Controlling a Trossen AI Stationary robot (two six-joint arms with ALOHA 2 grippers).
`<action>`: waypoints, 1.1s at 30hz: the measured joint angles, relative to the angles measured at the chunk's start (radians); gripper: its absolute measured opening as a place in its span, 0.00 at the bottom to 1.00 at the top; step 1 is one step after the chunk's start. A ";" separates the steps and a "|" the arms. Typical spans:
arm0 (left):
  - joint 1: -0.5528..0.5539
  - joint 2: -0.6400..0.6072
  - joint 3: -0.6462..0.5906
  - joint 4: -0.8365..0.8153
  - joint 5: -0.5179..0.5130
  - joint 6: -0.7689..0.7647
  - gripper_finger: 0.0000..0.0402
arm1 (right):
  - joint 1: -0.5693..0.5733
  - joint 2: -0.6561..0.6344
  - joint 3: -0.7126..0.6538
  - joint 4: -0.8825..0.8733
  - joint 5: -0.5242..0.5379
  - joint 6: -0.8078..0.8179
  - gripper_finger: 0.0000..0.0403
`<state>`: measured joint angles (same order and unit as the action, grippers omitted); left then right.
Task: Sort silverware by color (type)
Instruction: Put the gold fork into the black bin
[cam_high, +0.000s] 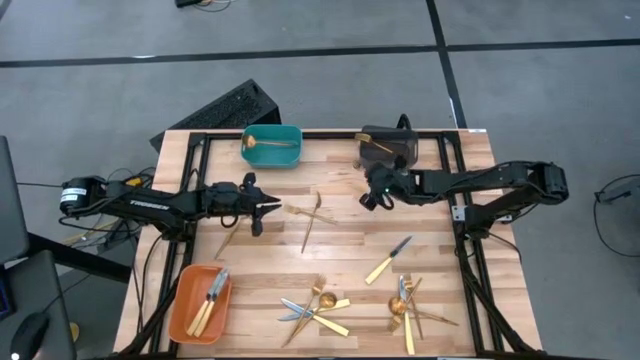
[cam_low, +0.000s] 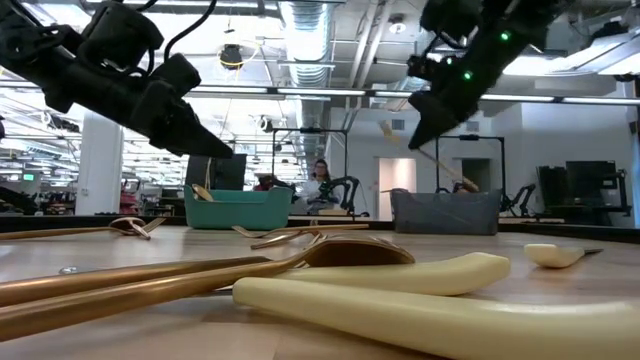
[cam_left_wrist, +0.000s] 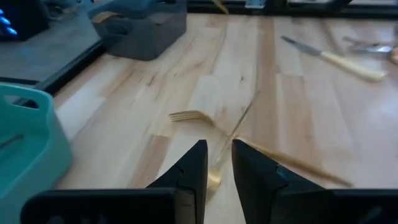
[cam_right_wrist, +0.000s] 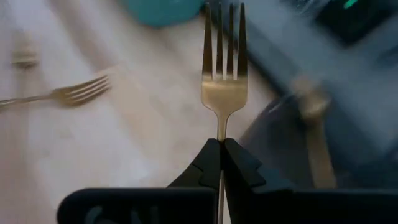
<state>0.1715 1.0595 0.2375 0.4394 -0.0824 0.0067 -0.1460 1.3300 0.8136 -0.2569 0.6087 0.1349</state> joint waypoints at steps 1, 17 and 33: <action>0.000 0.000 0.000 -0.005 -0.016 0.020 0.15 | -0.008 0.000 0.015 0.002 0.048 -0.054 0.07; 0.001 0.000 0.000 0.001 -0.148 0.146 0.15 | -0.373 0.095 0.039 0.096 -0.085 -0.669 0.07; 0.001 0.001 0.000 -0.001 -0.294 0.148 0.15 | -0.445 0.189 0.039 0.138 -0.111 -0.703 0.18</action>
<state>0.1722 1.0603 0.2379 0.4386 -0.3759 0.1548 -0.5915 1.5192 0.8528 -0.1186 0.4976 -0.5686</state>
